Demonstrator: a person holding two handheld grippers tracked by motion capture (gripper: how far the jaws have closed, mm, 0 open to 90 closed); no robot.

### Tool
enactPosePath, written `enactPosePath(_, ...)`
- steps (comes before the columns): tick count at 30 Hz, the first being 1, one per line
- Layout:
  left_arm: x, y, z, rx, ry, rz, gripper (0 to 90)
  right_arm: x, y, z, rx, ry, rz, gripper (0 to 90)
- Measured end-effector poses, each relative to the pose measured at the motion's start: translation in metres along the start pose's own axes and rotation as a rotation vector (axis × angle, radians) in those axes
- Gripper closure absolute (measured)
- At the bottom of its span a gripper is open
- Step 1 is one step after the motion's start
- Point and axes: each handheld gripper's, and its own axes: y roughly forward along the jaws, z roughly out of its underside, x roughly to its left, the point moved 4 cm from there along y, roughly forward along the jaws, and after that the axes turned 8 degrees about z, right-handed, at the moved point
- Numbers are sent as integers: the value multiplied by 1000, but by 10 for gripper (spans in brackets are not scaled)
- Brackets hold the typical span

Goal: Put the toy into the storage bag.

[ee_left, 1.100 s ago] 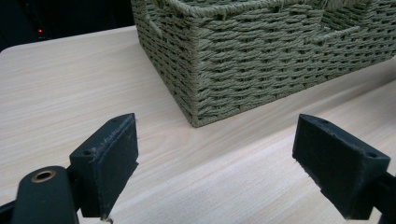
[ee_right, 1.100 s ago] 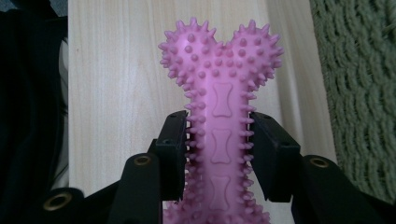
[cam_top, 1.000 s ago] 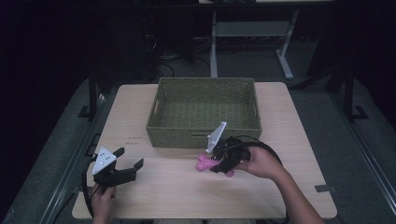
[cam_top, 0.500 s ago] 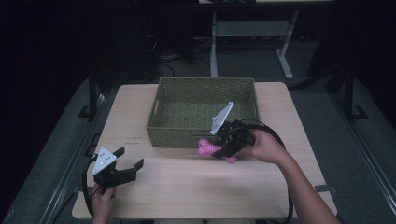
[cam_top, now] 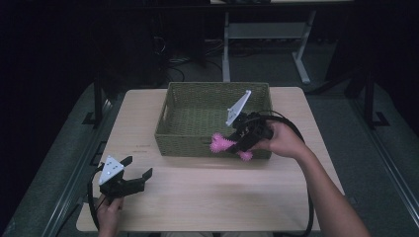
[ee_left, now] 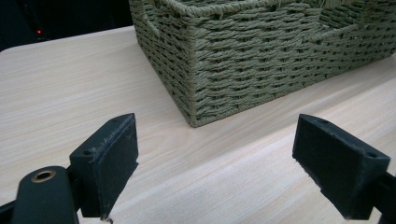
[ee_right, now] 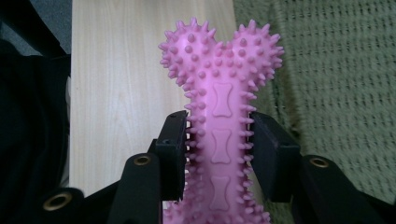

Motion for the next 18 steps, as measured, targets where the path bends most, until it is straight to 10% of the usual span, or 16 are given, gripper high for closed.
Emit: enactPosePath(18,0,0,0,-3,0,2,138,-43,-6,-10,21,56,21,581)
